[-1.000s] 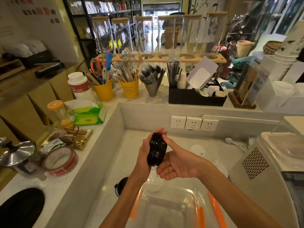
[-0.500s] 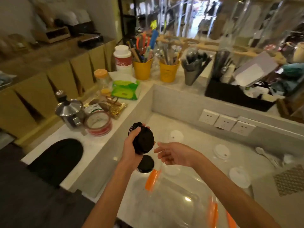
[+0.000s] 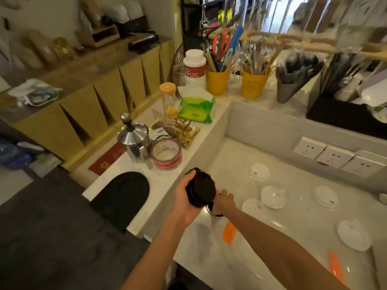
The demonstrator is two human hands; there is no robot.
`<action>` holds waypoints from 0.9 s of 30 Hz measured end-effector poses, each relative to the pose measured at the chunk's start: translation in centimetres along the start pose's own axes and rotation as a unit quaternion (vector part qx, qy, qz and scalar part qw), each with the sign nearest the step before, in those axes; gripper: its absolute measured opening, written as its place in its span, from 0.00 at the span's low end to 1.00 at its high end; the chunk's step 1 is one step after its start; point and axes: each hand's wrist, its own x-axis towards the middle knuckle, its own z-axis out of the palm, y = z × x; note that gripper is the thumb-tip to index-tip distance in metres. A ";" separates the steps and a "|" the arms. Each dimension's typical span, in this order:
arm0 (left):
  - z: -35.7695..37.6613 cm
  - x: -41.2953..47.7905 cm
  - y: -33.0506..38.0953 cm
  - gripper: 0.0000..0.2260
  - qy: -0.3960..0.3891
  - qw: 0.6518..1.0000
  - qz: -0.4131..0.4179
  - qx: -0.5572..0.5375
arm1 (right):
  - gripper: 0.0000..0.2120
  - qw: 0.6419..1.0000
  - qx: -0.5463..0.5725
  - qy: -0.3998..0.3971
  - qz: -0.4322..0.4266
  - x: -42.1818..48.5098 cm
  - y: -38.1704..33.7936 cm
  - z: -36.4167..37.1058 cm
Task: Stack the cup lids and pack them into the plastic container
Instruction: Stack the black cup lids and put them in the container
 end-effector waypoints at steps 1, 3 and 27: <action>0.0 0.3 0.3 0.12 0.000 1.000 -0.010 0.003 | 0.29 1.000 0.005 0.011 0.003 0.3 -0.2 0.1; -0.1 1.1 1.0 0.15 0.000 1.000 -0.027 0.011 | 0.31 0.996 0.088 0.013 0.005 0.8 -0.5 -0.8; 7.5 2.2 -5.8 0.34 -0.228 0.892 0.019 0.390 | 0.27 0.705 0.671 0.228 0.016 -19.9 6.8 -6.5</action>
